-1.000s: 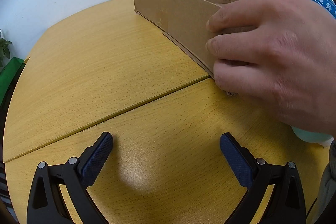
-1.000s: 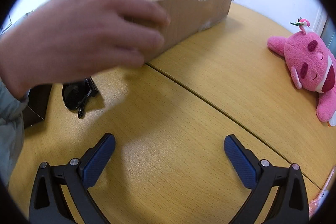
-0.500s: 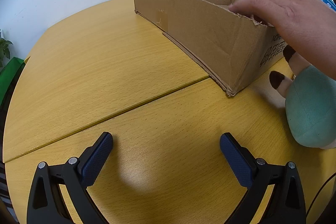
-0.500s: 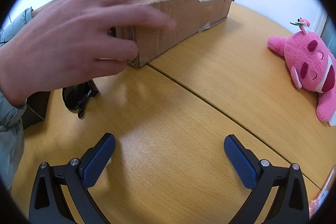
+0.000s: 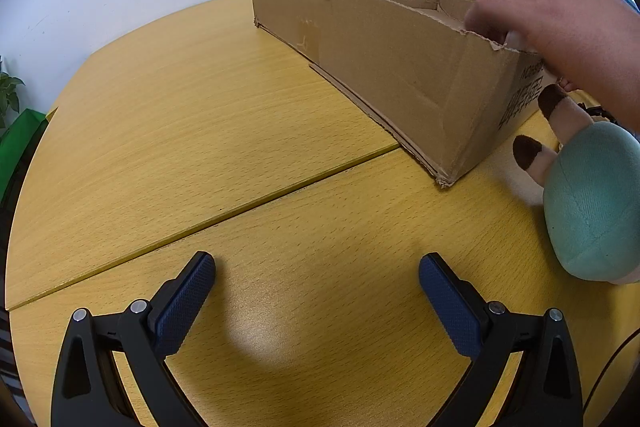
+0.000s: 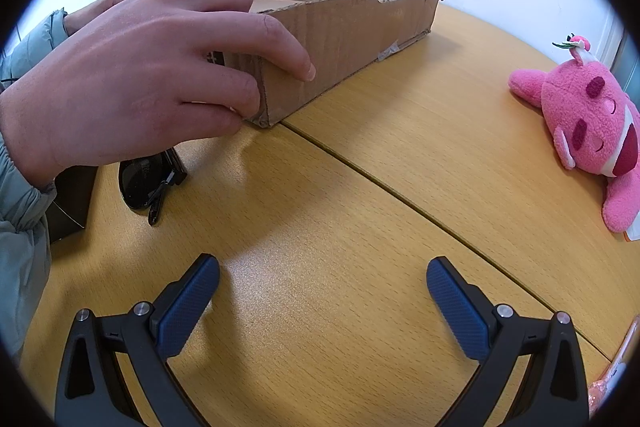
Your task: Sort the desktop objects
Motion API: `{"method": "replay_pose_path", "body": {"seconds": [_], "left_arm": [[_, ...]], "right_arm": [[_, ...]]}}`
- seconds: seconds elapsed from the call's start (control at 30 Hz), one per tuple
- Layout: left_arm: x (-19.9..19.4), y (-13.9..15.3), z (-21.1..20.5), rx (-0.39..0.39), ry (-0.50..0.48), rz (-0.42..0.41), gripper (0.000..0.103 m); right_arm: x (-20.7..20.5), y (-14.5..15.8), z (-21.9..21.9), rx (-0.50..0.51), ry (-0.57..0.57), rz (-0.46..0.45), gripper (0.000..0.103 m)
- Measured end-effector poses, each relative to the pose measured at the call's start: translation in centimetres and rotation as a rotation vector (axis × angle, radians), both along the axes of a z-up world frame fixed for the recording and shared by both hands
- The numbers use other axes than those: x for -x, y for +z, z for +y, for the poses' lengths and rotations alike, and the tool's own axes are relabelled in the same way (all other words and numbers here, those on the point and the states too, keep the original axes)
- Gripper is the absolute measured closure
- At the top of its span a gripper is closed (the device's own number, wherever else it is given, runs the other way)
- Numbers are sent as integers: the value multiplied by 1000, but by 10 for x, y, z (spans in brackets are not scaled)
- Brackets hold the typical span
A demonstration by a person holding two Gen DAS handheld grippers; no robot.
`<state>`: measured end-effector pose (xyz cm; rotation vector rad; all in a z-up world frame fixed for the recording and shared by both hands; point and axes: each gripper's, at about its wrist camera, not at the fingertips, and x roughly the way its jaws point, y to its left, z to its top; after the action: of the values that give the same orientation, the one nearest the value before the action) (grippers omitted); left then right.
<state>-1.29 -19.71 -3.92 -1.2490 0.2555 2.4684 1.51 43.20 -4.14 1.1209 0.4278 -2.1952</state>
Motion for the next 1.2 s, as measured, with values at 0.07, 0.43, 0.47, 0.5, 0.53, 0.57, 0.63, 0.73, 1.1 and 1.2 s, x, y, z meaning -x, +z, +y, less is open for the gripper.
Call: {"method": "replay_pose_path", "body": {"seconds": [0.07,0.43,0.47,0.5,0.53,0.57,0.63,0.73,1.1,1.2], "left_arm": [[0,1,0,0,0,0,0],[1,0,1,0,3,0,0],[1,0,1,0,3,0,0],[1,-1,1,0,3,0,0],[1,0,1,0,3,0,0],[1,-1,1,0,3,0,0],[1,0,2,0,4,0,0],[2,0,2,0,4,0,0],[1,1,4,1,6,0,0],[3,-5,3,1,6,0,0]], "right_arm": [[-1,0,0,0,0,0,0],[-2,0,-2,0,0,0,0],[-2,1,-1,0,0,0,0],[-2,0,-2,0,0,0,0],[-2,0,-2,0,0,0,0],[-2,0,-2,0,0,0,0],[-3,1,-3,0,0,0,0],[-7,-2,-7,0,0,1,0],[-6,1,2,0,0,1,0],[-6,1,1,0,0,1,0]]}}
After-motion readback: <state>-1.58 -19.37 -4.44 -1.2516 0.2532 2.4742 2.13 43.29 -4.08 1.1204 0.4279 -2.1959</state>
